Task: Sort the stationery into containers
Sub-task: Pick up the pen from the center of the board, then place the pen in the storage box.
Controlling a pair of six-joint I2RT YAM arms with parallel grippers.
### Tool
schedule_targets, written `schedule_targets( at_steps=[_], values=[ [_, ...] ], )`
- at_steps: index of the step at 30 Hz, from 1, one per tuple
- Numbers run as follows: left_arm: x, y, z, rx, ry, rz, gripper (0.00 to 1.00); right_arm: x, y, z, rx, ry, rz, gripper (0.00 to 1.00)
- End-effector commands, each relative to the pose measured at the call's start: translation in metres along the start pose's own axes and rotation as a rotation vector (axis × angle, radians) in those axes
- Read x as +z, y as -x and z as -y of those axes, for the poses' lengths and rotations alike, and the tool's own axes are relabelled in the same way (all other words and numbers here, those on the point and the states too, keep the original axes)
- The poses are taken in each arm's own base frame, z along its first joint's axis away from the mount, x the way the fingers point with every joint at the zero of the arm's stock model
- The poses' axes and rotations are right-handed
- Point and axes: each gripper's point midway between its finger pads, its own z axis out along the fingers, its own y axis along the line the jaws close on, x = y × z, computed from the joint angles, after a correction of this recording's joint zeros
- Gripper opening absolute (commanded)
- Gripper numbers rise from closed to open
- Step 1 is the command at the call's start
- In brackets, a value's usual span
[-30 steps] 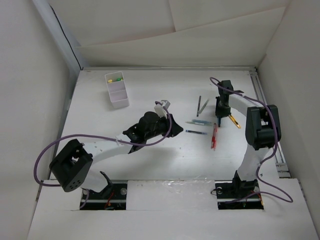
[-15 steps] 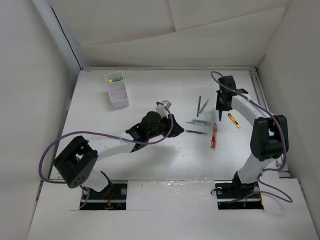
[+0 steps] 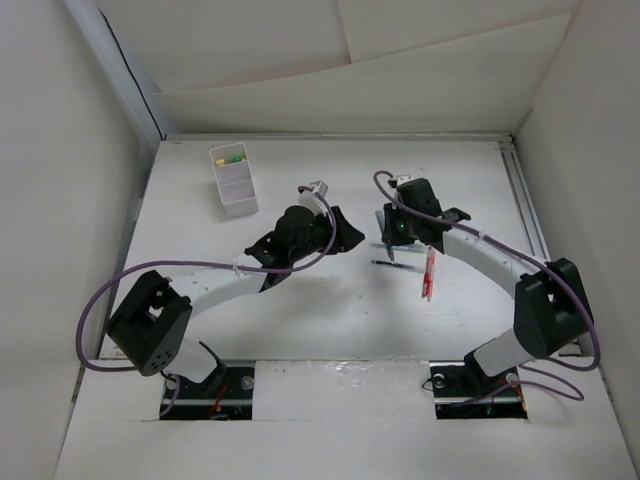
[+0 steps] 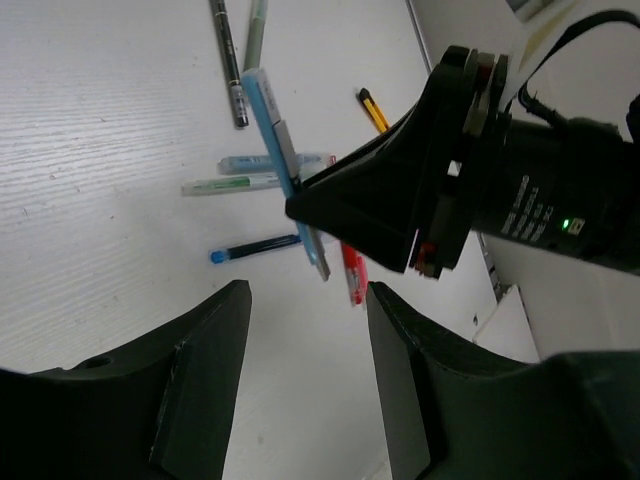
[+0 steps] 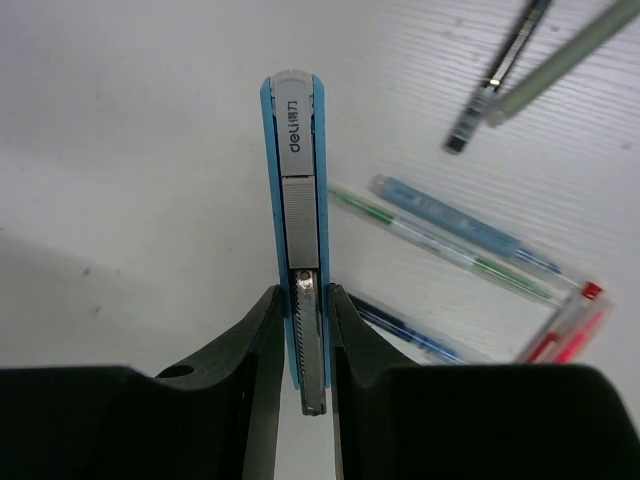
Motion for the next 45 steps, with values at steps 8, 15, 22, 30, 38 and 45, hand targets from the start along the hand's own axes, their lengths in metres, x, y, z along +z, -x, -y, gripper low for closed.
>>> schedule_targets(
  at_steps=[8,15,22,30,38,45],
  values=[
    [0.009,0.033,0.007,0.016,0.063,0.086,0.47,-0.014,0.025,-0.074,-0.079,0.228,0.124,0.00],
    [0.018,0.043,-0.008,0.012,0.132,0.123,0.39,-0.017,0.024,-0.085,-0.095,0.262,0.133,0.00],
    [0.027,0.054,-0.023,-0.023,0.146,0.145,0.35,-0.036,0.027,-0.100,-0.106,0.357,0.159,0.00],
    [0.034,0.064,-0.004,-0.017,0.057,0.175,0.35,-0.045,0.028,-0.114,-0.131,0.427,0.171,0.00],
    [0.040,0.056,0.000,-0.026,0.022,0.136,0.35,-0.042,0.025,-0.112,-0.131,0.426,0.171,0.00],
    [0.040,0.053,-0.004,-0.037,0.012,0.125,0.34,-0.040,0.022,-0.111,-0.128,0.441,0.167,0.00]
  ],
)
